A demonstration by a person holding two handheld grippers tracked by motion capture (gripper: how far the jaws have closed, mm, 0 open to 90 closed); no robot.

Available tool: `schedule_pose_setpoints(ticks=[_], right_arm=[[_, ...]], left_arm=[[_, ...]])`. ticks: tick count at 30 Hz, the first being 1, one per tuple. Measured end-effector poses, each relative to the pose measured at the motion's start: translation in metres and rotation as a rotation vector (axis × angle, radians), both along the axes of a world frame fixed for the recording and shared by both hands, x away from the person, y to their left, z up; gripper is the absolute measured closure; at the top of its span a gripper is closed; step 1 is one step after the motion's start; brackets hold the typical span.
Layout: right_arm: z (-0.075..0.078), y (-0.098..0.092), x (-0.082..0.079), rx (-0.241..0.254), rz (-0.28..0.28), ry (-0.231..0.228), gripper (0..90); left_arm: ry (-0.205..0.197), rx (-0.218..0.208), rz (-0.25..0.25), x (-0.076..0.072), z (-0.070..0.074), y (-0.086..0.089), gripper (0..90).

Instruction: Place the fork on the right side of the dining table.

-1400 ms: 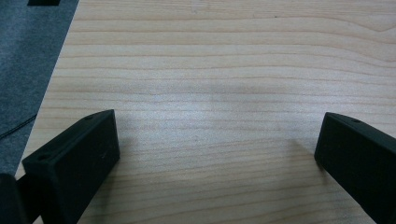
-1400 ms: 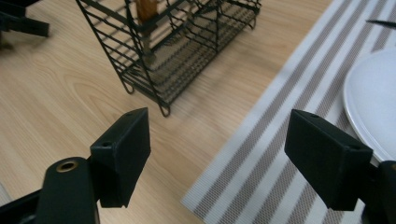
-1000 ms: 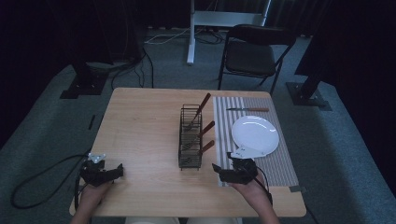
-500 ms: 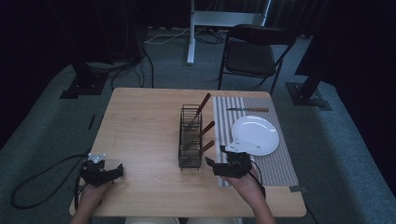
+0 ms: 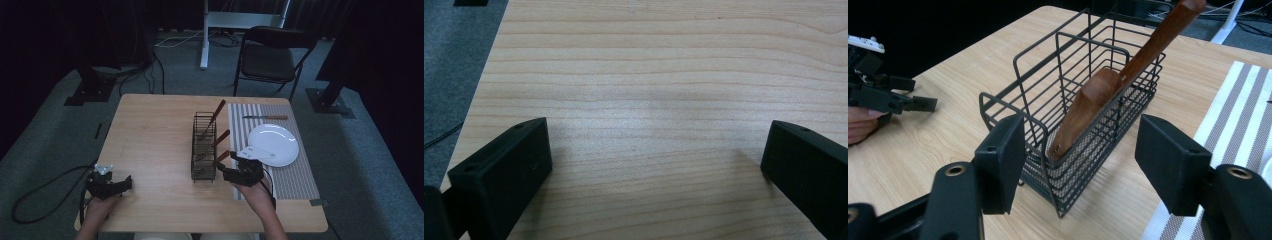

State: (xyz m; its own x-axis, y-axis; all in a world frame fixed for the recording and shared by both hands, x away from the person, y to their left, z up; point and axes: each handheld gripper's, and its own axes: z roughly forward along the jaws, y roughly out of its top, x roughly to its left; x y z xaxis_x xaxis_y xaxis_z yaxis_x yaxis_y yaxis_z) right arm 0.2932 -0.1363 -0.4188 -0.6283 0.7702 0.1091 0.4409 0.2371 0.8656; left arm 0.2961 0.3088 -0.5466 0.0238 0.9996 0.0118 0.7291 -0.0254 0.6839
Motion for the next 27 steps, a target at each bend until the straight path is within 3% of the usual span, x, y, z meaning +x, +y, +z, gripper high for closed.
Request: schedule_pose_setpoints(ticks=[5,11,21,25,27], right_arm=[[-0.002,0.005,0.004,0.0,-0.044,-0.006,44.1],[-0.009,0.01,0.006,-0.013,-0.056,0.003,52.8],[-0.019,0.014,0.008,0.007,-0.04,0.025,61.9],[-0.02,0.015,0.009,0.017,-0.027,0.026,72.3],[-0.02,0.016,0.009,0.013,-0.019,0.024,73.1]], left_arm=[[0.0,0.0,0.0,0.0,0.0,0.0,0.2],[0.0,0.0,0.0,0.0,0.0,0.0,0.2],[0.001,-0.001,0.0,0.0,0.0,0.0,0.3],[0.0,0.0,0.0,0.0,0.0,0.0,0.2],[0.0,0.0,0.0,0.0,0.0,0.0,0.2]])
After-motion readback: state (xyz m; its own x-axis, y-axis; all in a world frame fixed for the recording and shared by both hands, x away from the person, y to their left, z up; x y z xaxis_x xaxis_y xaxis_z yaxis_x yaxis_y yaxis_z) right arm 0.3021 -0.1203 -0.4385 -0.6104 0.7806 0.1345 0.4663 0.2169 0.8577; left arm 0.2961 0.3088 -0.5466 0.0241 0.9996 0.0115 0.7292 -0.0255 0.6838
